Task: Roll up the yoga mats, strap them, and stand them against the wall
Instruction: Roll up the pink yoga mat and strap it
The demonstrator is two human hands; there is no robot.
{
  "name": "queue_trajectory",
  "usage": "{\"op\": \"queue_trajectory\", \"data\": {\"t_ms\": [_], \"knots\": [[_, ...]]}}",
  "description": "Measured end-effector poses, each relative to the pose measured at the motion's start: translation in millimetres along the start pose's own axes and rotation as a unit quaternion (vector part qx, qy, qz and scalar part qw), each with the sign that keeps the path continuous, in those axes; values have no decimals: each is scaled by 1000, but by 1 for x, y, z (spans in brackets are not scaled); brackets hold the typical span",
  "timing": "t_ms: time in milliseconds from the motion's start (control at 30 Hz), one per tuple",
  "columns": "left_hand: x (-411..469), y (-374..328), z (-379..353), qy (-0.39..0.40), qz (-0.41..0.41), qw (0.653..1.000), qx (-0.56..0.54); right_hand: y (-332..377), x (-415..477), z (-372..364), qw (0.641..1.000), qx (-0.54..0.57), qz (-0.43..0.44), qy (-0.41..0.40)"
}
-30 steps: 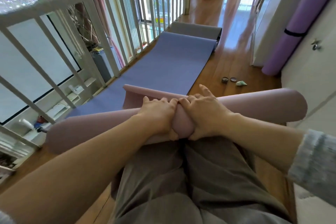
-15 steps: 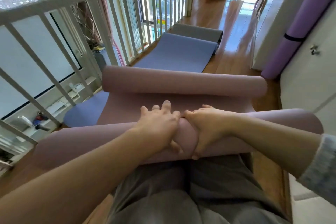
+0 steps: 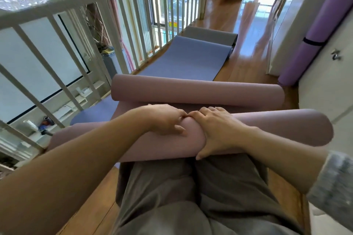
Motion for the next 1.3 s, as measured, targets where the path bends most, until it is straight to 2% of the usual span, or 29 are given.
{"op": "queue_trajectory", "data": {"t_ms": [167, 267, 367, 467, 567, 767, 933, 1067, 1200, 1300], "knots": [[3, -16, -15, -53, 34, 995, 79, -17, 22, 2, 992, 85, -20, 89], [4, -20, -24, -107, 39, 987, 111, -21, 31, -2, 987, 115, -25, 108], [9, -14, -19, -154, 39, 981, 113, -23, 26, -3, 993, 71, -43, 89], [13, -6, -15, -151, 37, 984, 85, -18, 7, -7, 998, -38, -52, -10], [18, -3, -12, -130, 25, 988, 82, -15, 5, -6, 997, -38, -47, -44], [6, -3, -8, -50, -11, 998, 32, 0, 5, 18, 997, -49, 38, 52], [-1, -7, -27, -1, -34, 999, -42, 7, -12, 4, 993, 6, 36, 110], [-5, -11, -20, -9, -36, 999, 6, 0, -10, 3, 991, 37, 16, 124], [-11, -16, -12, -58, -50, 994, 76, 3, -12, 7, 995, 25, 23, 95], [-11, -13, -5, -93, -52, 993, 57, 1, -11, 17, 996, 56, 31, 56]]}}
Point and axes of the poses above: each hand's wrist, its own x-axis towards the middle knuckle, its own z-axis out of the back of the hand, y = z × x, the point moved 9 cm from there along x, towards the middle knuckle, and after that the axes turned 5 degrees about -z, right-handed, at the moved point
